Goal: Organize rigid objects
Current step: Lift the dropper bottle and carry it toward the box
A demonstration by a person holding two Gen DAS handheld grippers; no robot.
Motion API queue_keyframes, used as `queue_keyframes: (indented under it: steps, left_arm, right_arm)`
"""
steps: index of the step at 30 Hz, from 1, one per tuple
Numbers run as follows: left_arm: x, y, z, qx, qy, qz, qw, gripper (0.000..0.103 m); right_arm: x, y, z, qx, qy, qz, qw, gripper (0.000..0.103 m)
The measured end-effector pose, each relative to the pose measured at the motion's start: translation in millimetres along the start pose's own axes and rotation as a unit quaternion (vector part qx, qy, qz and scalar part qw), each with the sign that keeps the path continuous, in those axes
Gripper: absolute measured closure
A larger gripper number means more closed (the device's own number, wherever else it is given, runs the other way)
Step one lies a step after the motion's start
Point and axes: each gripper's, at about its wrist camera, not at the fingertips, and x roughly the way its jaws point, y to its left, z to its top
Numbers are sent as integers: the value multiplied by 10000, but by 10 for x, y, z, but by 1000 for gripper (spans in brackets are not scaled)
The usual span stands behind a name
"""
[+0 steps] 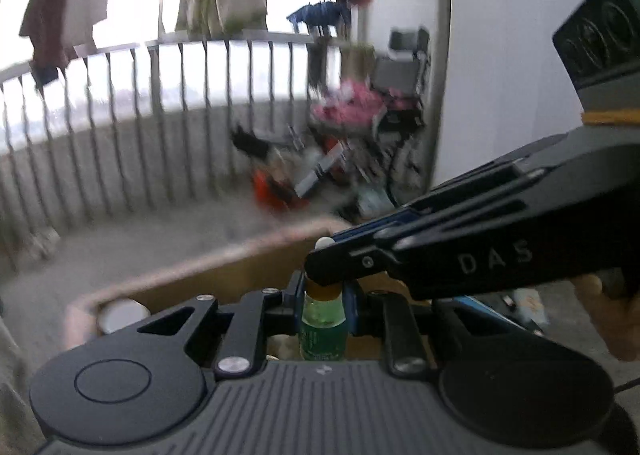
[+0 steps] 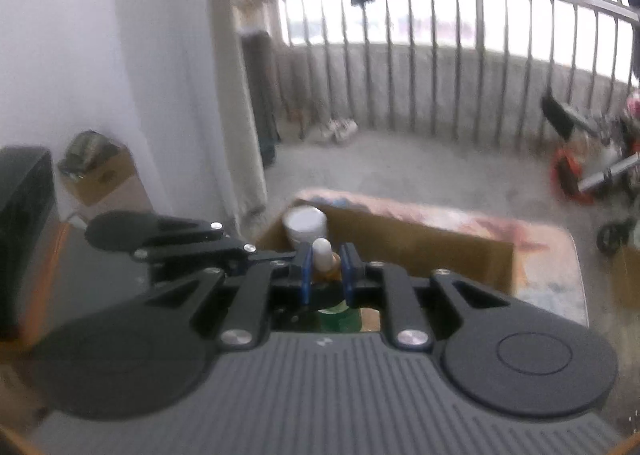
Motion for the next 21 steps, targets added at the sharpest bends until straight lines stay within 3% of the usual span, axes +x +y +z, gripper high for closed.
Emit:
queue_keyframes:
  steps: [4,7,18,20,21]
  left_arm:
    - [562,219,-30,-295,683,-236,9969,82]
    - [842,297,-86,-221,1019,-185,9944,82]
    - [1312,440,-233,-296,1769,-166,9836,81]
    - [1257,443,-224,-268,1672,-189,9854,73]
    - [1232,433,-207,-239,1615,-127,9865,57]
  right_arm:
    - [440,-448,-37,359,540,-6,9979,89]
    - [740,-658,-127,591,840,32,9947,89]
    - [1368,-872,-400,932,1384,136,9859,90]
    - [1398,-885,-413,970,1390,170,9854,91]
    - [1404,-895,-415,991,1383,176,9853,91]
